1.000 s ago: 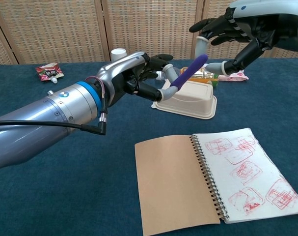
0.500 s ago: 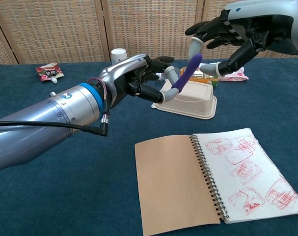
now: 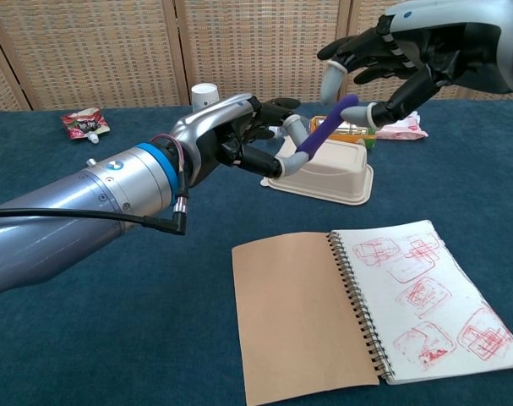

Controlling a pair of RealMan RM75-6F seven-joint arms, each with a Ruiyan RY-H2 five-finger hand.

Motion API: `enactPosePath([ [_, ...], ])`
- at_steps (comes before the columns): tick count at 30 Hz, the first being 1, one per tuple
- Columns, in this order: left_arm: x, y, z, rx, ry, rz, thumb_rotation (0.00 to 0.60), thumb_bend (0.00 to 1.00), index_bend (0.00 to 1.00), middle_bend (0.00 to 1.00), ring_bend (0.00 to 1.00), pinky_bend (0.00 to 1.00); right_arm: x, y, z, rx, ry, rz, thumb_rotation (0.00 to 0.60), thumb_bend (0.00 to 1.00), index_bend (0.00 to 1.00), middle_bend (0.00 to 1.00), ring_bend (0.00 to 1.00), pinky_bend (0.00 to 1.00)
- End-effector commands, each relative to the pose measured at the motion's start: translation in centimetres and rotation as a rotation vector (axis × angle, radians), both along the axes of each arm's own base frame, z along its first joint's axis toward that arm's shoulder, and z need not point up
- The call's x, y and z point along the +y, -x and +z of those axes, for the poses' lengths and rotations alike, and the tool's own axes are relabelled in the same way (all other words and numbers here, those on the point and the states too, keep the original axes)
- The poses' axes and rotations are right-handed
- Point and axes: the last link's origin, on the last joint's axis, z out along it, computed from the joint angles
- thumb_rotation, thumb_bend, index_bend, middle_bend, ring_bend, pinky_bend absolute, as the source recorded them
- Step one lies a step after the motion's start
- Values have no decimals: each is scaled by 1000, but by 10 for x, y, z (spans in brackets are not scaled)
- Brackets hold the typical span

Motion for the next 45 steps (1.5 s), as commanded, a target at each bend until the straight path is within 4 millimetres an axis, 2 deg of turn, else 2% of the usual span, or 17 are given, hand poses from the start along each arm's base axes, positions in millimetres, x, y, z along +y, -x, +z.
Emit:
enactPosePath([
  [1, 0, 0, 0, -1, 0, 0, 600, 516, 701, 0, 0, 0, 0, 1, 0, 9, 2, 2, 600, 540, 490, 1, 0, 0],
  [23, -2, 0, -2, 1, 9, -1, 600, 515, 701, 0, 0, 0, 0, 5, -1, 30, 9, 6, 600, 538, 522, 2, 0, 0],
  [40, -1, 0, -2, 7, 9, 3, 600, 515, 701, 0, 0, 0, -1, 4, -3, -17, -33, -34, 600, 538, 525, 2, 0, 0],
  [45, 0, 0, -2, 8, 7, 5, 600, 515, 702, 0, 0, 0, -1, 4, -4, -22, -38, -37, 600, 551, 590, 6, 0, 0],
])
